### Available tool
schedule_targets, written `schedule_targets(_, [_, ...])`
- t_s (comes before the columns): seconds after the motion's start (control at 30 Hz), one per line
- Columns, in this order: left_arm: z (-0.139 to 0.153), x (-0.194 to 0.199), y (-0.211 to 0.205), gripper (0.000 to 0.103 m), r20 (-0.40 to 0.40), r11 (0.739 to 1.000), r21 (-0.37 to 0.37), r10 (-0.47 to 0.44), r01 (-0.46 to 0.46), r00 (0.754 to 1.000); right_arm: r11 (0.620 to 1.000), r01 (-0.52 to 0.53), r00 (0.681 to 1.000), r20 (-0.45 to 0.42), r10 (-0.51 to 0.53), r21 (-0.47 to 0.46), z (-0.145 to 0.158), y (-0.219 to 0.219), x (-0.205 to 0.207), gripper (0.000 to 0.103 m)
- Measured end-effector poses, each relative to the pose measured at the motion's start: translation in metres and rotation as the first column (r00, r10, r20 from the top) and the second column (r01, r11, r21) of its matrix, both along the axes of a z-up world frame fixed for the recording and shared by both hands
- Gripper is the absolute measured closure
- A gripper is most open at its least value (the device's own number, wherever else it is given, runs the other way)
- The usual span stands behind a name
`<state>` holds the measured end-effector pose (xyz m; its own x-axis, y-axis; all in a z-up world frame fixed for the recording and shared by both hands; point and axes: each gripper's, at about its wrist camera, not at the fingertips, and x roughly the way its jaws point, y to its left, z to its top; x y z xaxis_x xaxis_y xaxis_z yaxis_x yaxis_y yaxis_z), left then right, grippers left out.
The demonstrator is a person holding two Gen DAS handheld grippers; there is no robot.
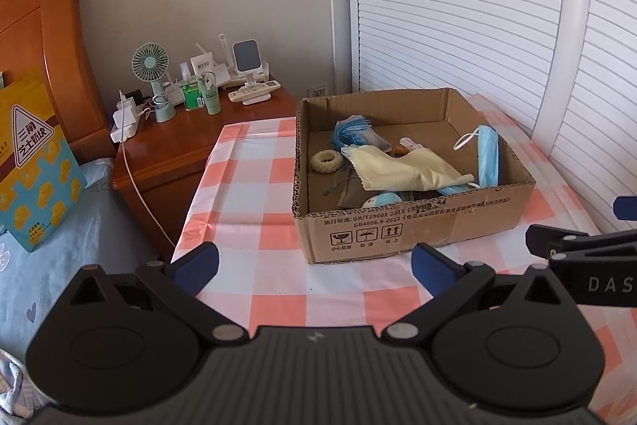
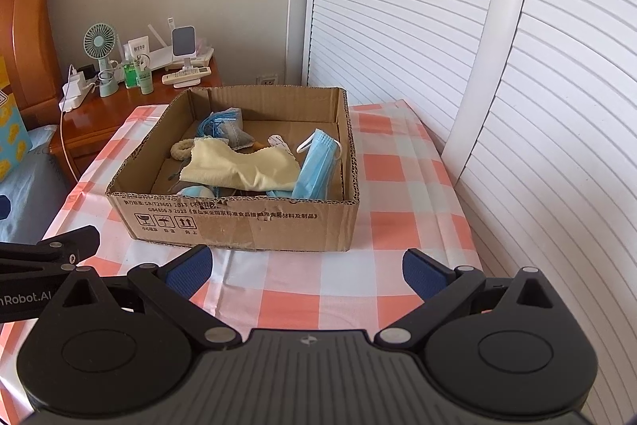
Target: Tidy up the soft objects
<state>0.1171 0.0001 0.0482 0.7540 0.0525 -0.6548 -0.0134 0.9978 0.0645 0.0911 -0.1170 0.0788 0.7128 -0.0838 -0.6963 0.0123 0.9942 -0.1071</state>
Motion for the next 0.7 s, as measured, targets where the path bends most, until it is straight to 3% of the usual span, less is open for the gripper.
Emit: schedule_targets(0.7, [0.0017, -0.0002, -0.0005, 0.001, -0.004, 1.000, 0.003, 0.001, -0.001, 1.000, 1.000, 0.005, 1.000, 0.012, -0.005, -0.003, 0.0027, -0.0008, -0.0014, 0.000])
